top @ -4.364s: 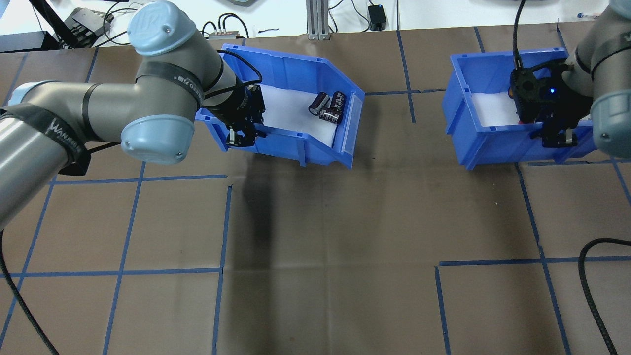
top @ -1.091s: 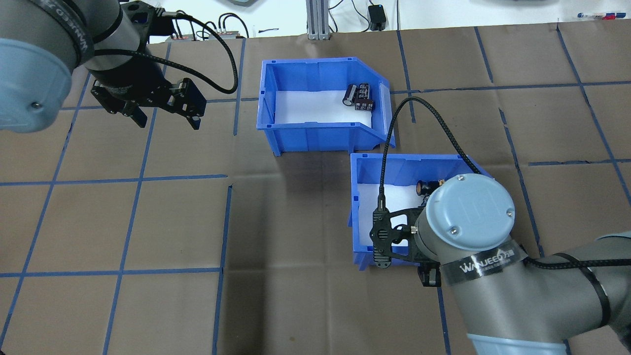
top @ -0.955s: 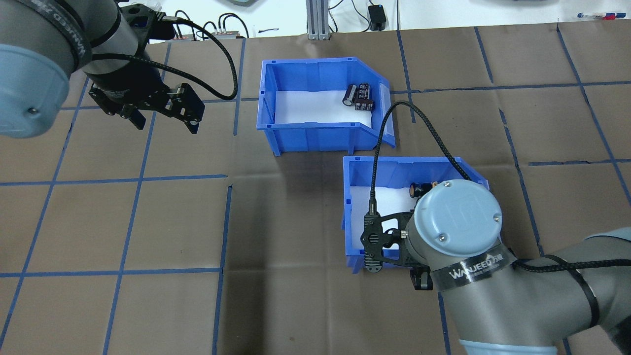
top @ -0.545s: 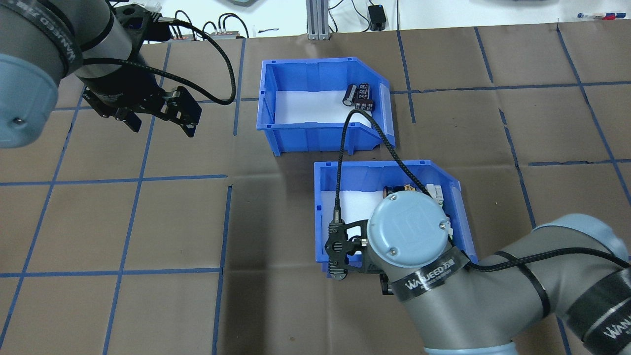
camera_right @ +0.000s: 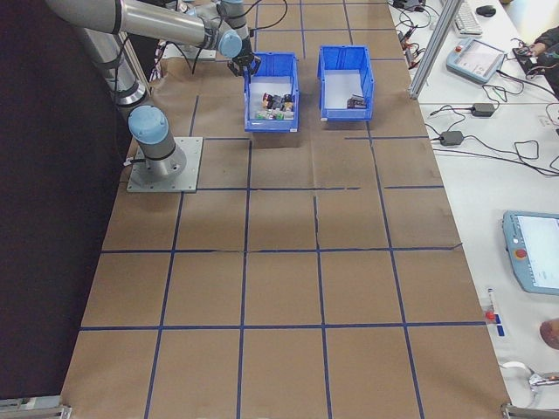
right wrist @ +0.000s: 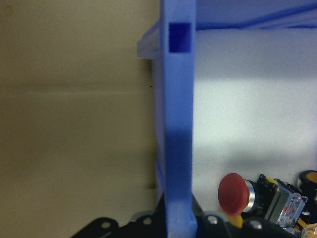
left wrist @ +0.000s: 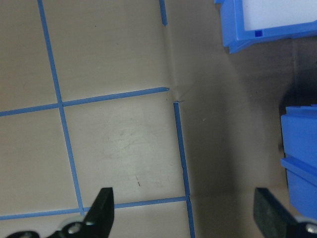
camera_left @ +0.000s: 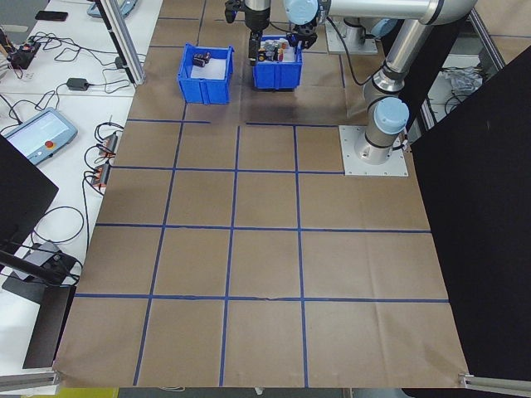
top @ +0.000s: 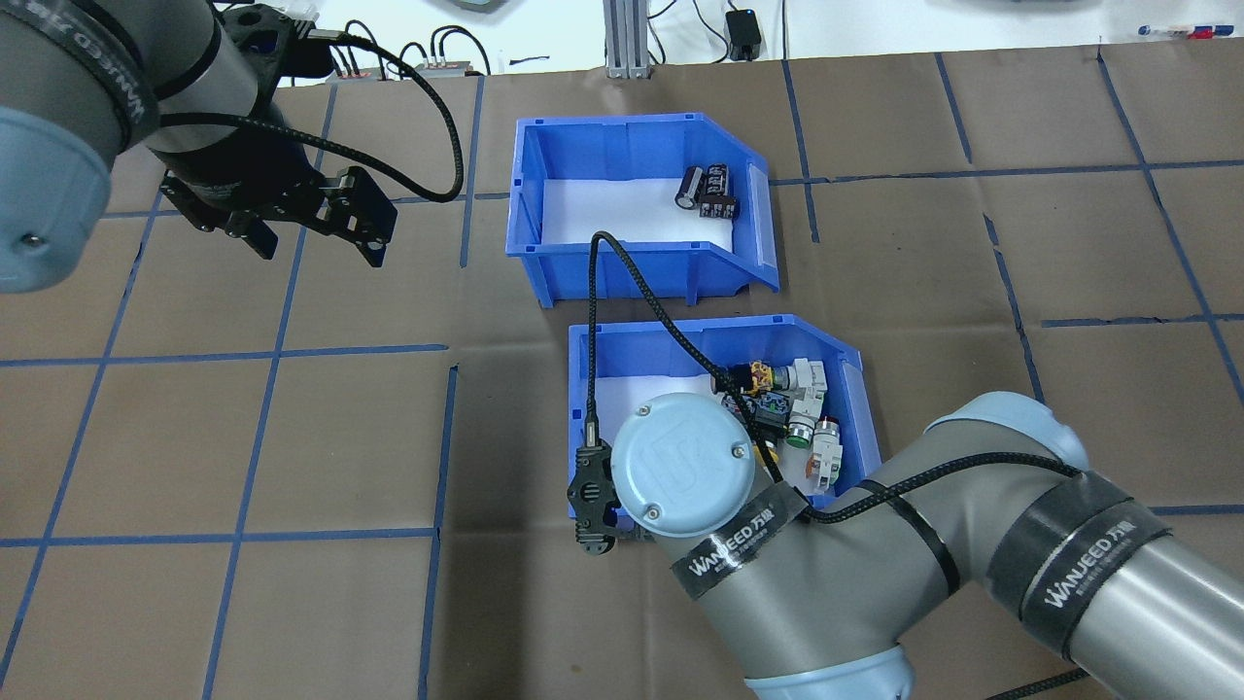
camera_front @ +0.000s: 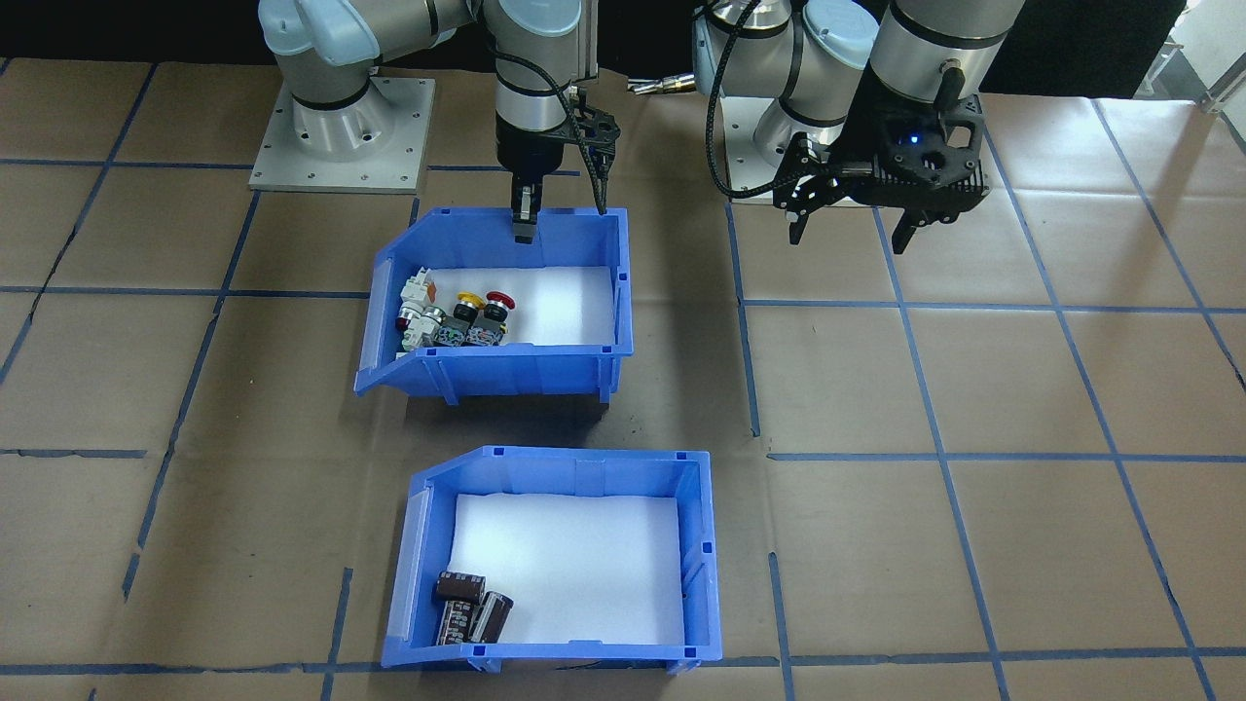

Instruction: Place battery box in front

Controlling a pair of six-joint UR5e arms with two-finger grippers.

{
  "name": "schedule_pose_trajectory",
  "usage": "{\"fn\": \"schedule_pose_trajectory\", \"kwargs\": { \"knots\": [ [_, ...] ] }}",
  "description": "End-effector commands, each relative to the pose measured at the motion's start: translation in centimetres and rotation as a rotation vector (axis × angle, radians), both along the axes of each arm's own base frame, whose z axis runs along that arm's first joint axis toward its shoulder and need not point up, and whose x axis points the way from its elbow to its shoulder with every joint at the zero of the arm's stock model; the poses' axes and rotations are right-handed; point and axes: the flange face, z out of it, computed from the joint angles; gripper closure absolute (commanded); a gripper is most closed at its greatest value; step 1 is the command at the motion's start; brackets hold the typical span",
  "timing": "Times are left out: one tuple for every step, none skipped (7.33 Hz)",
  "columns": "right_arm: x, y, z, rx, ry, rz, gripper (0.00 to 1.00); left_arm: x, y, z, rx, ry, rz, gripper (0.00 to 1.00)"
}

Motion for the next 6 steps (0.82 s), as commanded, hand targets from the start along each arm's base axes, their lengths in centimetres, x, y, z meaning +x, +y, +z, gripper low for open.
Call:
{"fn": "schedule_pose_trajectory", "kwargs": {
  "knots": [
    [0.5, 0.1, -0.4, 0.001, 0.004, -0.006, 0.97, -0.1, 0.5, 0.7, -0.009, 0.000, 0.008, 0.00],
    [0.5, 0.2, -0.6, 0.006, -0.003, -0.037, 0.80, -0.1, 1.0, 1.1, -0.014, 0.000, 0.011, 0.00],
    [0.6, 0.1, -1.0, 0.014, -0.004, -0.069, 0.12, -0.1, 1.1, 1.1, -0.004, 0.001, 0.033, 0.00],
    [0.6, 0.1, -1.1, 0.017, -0.002, -0.068, 0.00, -0.1, 1.2, 0.9, 0.001, 0.001, 0.042, 0.00],
    [0.5, 0.1, -0.8, 0.007, -0.002, -0.067, 0.00, -0.1, 1.4, 0.8, 0.002, 0.003, 0.043, 0.00],
    [0.5, 0.1, -0.4, -0.003, -0.003, -0.065, 0.00, -0.2, 1.6, 0.1, 0.016, 0.010, 0.045, 0.00]
  ]
}}
